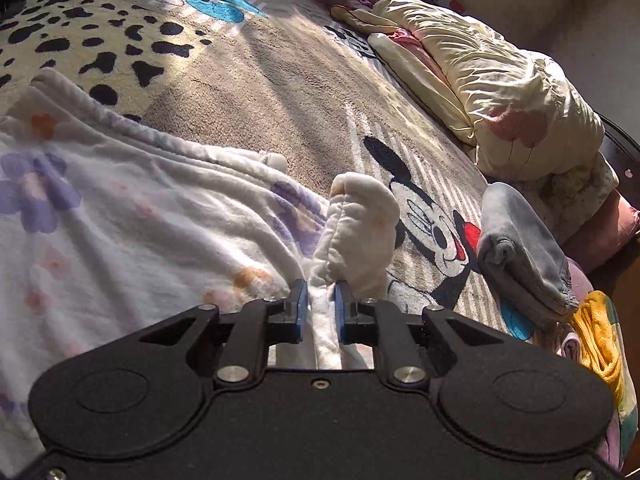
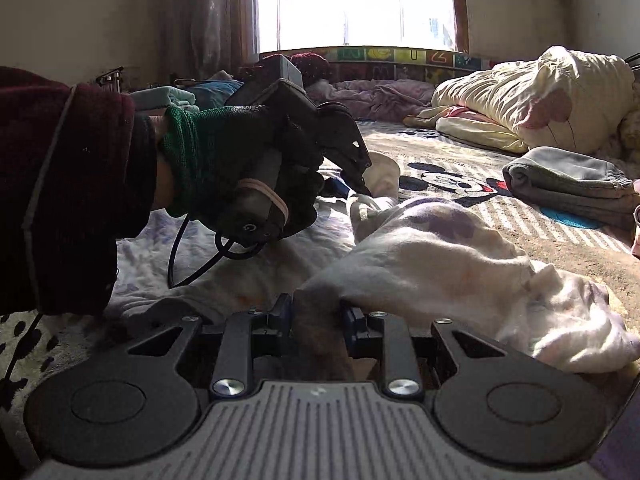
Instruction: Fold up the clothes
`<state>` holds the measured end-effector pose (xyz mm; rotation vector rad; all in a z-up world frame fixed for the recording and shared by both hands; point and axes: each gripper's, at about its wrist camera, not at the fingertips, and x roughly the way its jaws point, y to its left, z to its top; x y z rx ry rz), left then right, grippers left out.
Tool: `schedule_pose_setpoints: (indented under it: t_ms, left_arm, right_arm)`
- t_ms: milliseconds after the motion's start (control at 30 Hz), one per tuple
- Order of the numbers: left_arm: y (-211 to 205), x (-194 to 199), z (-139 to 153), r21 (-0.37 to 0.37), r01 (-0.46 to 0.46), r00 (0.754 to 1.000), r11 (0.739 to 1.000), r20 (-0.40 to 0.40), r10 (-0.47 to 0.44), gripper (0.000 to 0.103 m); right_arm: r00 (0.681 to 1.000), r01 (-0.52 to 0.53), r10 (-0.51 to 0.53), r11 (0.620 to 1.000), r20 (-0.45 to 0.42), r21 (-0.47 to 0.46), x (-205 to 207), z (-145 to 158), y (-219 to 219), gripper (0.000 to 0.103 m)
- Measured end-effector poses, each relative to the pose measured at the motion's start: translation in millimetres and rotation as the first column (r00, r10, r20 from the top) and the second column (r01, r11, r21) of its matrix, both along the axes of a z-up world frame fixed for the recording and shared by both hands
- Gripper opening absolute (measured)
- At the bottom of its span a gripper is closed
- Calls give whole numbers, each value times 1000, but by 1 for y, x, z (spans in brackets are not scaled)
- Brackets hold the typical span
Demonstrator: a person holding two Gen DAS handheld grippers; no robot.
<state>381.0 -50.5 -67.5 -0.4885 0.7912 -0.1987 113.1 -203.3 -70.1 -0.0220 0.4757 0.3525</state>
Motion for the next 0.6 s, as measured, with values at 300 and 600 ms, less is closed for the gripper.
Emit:
schedule_pose_setpoints:
  t_ms: [300,600]
  left_arm:
    - [-43,-19,41,229,240,931,943,221,-290,22]
    - [-21,11,0,211,145,986,967,49,-158,27]
  right_arm:
    - [1000,-4,4,1000,6,-14,-4,-4,6,28]
    - [1000,-18,19,999,14,-34,-9,-4,10,28]
